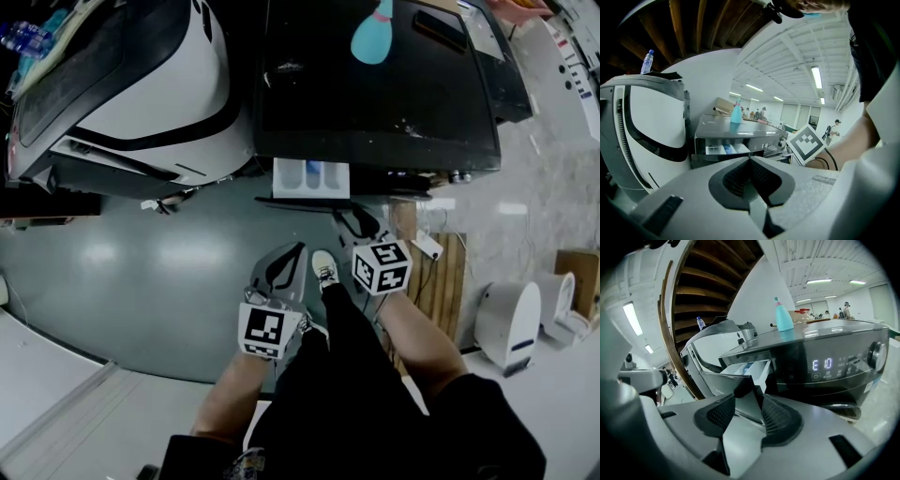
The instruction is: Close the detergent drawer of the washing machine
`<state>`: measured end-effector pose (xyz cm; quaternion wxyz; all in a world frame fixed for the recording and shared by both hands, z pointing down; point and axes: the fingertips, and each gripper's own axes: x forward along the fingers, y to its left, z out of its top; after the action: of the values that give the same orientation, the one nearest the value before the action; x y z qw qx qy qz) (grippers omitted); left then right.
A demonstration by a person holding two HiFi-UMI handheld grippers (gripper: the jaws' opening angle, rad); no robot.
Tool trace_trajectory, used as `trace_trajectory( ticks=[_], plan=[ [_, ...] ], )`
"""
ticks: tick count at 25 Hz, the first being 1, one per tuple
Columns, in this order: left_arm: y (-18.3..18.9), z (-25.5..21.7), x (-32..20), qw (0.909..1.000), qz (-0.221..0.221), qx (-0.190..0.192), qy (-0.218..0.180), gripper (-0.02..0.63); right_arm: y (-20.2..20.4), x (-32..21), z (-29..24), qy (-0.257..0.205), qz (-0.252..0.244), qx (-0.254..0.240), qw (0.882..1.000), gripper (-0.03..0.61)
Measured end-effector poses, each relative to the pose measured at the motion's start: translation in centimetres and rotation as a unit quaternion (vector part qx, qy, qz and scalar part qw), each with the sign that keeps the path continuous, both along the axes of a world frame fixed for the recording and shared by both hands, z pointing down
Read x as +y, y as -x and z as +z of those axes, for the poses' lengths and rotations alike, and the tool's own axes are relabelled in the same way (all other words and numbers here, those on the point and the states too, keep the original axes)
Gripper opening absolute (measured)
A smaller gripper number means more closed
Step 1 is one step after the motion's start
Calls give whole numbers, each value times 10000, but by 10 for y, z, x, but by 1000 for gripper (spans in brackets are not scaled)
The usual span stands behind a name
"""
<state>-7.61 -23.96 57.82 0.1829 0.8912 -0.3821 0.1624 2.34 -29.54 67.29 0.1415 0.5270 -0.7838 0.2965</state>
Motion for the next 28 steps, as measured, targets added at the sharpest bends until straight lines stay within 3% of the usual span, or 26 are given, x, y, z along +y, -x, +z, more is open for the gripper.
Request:
trace_trajectory(
  ticks=[17,28],
  plan=[
    [-1,7,-37,9999,-45,140,62,3,-11,-54,3,110,487,-204,9985,181],
    [-1,13,-48,9997,-74,187,131,3,-20,-72,7,455,1374,-604,9876,196]
  ],
)
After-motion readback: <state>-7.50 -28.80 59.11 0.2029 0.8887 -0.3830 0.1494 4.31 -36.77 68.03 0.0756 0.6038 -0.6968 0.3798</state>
